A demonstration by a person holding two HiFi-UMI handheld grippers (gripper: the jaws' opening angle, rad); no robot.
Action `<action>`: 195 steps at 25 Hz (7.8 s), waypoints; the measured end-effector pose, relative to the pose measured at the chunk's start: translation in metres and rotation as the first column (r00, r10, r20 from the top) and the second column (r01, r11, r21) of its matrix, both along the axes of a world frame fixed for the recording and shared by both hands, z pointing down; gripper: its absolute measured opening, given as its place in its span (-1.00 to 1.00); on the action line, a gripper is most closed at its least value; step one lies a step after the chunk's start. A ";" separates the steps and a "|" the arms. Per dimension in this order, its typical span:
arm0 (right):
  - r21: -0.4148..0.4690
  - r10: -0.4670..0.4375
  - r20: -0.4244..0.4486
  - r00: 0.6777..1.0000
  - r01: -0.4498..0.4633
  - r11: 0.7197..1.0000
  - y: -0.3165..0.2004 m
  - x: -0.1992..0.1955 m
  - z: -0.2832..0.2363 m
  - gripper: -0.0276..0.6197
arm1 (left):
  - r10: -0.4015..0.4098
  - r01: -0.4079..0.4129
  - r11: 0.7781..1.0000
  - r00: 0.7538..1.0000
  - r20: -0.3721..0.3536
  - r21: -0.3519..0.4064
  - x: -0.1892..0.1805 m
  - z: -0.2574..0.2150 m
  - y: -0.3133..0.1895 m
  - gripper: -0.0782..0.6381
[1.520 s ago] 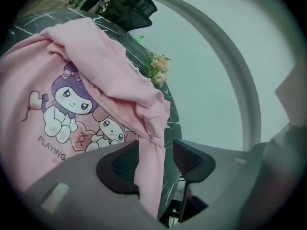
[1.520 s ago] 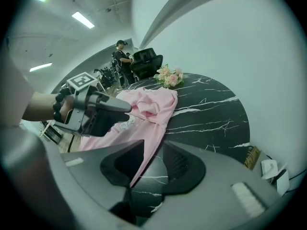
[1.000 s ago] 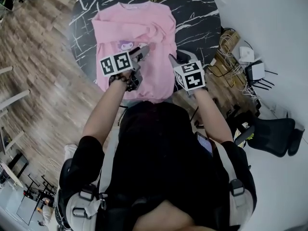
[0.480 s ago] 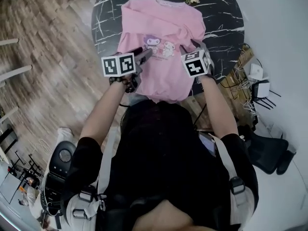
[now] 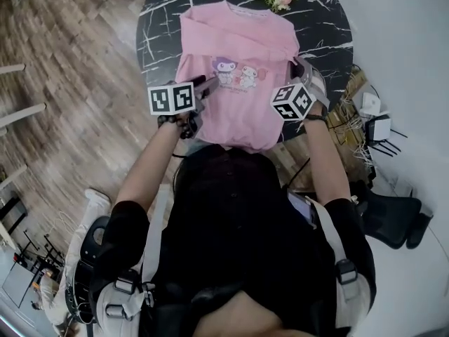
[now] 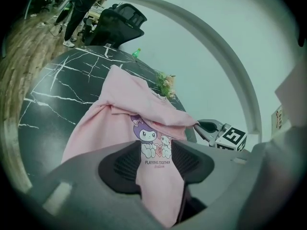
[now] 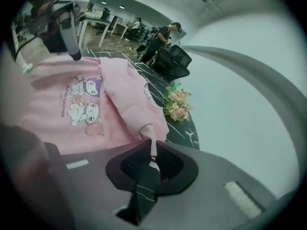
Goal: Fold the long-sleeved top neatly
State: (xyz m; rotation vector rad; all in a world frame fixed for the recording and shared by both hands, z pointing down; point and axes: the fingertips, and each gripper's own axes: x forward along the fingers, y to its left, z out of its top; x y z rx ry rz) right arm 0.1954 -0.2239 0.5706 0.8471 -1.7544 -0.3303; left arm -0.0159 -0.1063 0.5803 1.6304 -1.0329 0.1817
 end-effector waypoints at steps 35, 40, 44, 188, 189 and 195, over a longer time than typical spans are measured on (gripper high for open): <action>-0.371 0.561 0.258 0.787 -0.455 0.809 0.210 0.023 0.037 -0.34 | 0.282 -0.298 0.947 0.950 0.136 0.118 -0.096 0.010 0.108 -0.22; -0.401 0.579 0.346 0.738 -0.442 0.803 0.234 0.039 0.025 -0.35 | 0.226 -0.243 0.964 0.962 0.154 0.105 -0.093 0.012 0.150 -0.22; -0.468 0.623 0.434 0.651 -0.428 0.773 0.260 0.046 0.019 -0.35 | 0.179 -0.197 0.974 0.972 0.151 0.108 -0.086 0.022 0.176 -0.19; -0.703 0.735 0.675 0.069 -0.244 0.669 -0.027 -0.032 -0.004 -0.35 | 0.196 -0.189 0.980 0.958 -0.207 0.055 -0.105 0.008 -0.093 -0.08; -0.691 0.727 0.680 0.095 -0.250 0.679 -0.022 -0.032 -0.005 -0.35 | 0.210 -0.201 0.977 0.961 -0.177 0.068 -0.104 0.009 -0.090 -0.08; -0.610 0.659 0.723 0.205 -0.257 0.749 0.011 -0.034 -0.021 -0.35 | 0.261 -0.257 0.962 0.965 -0.035 0.098 -0.110 0.014 -0.058 -0.10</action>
